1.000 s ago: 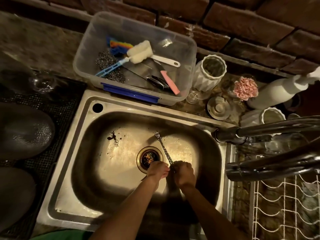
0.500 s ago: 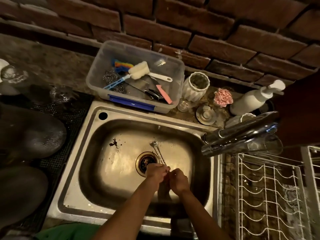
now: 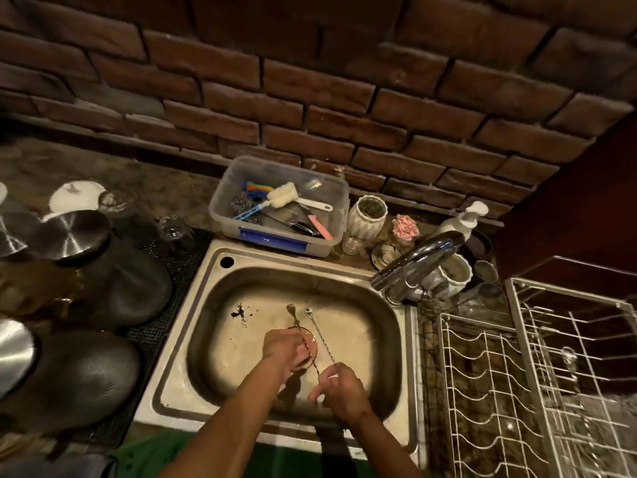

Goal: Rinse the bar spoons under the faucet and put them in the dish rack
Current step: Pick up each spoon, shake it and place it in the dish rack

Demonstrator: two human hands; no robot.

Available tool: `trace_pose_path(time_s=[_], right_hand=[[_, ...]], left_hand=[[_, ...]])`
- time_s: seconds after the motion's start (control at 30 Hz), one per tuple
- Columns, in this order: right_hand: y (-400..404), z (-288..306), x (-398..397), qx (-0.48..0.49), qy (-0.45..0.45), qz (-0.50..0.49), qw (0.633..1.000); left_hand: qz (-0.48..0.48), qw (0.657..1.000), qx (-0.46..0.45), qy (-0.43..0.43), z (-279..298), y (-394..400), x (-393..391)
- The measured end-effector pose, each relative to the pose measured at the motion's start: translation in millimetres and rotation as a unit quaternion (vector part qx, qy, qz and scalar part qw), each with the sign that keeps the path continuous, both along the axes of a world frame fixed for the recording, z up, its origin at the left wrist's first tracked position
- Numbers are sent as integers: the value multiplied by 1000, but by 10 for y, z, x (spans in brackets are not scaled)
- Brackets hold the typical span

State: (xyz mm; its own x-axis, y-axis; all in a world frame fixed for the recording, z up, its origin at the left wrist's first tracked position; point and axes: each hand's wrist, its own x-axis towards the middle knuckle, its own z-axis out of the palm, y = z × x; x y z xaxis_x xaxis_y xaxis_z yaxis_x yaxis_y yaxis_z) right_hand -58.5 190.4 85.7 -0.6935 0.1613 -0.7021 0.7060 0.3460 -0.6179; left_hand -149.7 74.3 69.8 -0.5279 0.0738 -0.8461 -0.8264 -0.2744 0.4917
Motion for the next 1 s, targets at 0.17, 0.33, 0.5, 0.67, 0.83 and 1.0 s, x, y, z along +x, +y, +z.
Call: trace_pose_path(time_s=[0.17,0.33,0.5,0.67,0.83,1.0], right_hand=[[-139,460,84,-13,-9,-3,1000],[-168,834,91,-34,4,20,999],[-135,1219,49,-33,54,55,997],[-23,1683,29,-30,54,104,993],[181,2237,65,-33,68,148,986],[516,2629,249,-10,93,147,985]], left_hand=[[36,999,-3,41,329,-128,45],[8,996,-31,87,600,-238,121],[0,992,-17,128,978,-284,96],[-44,984,-4,174,1468,-261,79],[-82,975,15,206,1935,-133,121],[-126,960,47,244,2322,224,220]])
